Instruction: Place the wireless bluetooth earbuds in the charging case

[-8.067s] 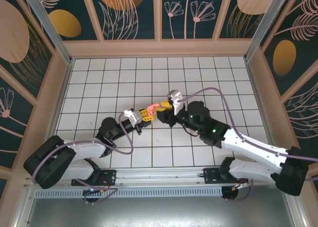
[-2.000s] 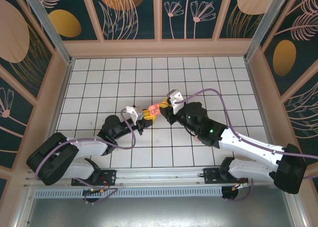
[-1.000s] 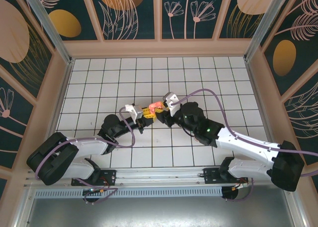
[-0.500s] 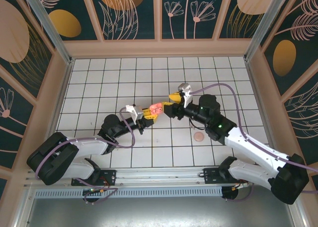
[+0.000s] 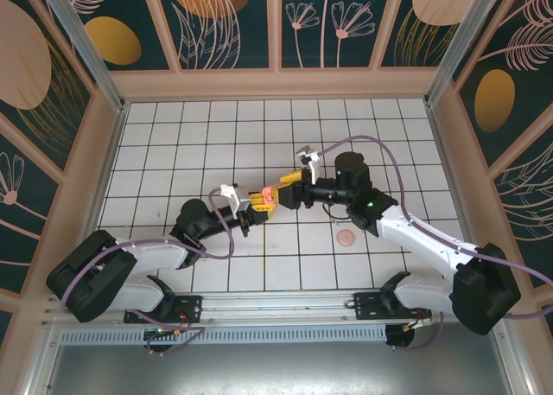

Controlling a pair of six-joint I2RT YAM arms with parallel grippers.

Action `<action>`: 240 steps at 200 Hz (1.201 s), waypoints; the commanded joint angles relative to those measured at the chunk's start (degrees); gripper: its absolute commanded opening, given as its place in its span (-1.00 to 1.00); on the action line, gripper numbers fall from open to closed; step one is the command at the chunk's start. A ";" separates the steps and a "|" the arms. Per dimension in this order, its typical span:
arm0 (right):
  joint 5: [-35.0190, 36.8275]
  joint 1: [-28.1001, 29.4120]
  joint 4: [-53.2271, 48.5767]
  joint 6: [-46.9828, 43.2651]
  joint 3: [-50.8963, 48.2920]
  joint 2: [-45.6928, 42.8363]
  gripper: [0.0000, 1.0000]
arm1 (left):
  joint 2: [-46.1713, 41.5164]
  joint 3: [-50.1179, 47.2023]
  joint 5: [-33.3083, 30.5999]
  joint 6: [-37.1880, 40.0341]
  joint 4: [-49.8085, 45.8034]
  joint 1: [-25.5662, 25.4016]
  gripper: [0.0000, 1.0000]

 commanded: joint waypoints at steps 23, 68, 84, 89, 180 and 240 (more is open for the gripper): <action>-8.50 -0.21 7.33 1.61 -0.21 -2.33 0.13 | -1.87 0.70 -0.81 1.63 -0.22 -0.26 -0.72; -7.32 -0.51 8.60 1.99 -4.34 -8.56 0.03 | -0.96 1.11 -1.40 1.64 -0.53 -0.17 -0.72; -5.39 -1.14 8.53 2.39 -5.74 -10.24 0.02 | -0.45 1.20 -1.57 1.16 -0.53 -0.19 -0.72; -3.63 -1.39 8.00 2.66 -6.03 -10.68 0.02 | -0.29 1.43 -2.11 0.82 -0.91 -0.23 -0.72; 35.18 -6.19 -12.74 14.37 -5.35 -6.51 -0.03 | 8.61 11.87 -6.52 -19.64 -27.25 -0.17 -0.71; 35.87 -6.22 -11.90 16.01 -9.36 -8.10 -0.03 | 20.31 18.40 -4.29 -39.46 -28.77 -0.18 -0.73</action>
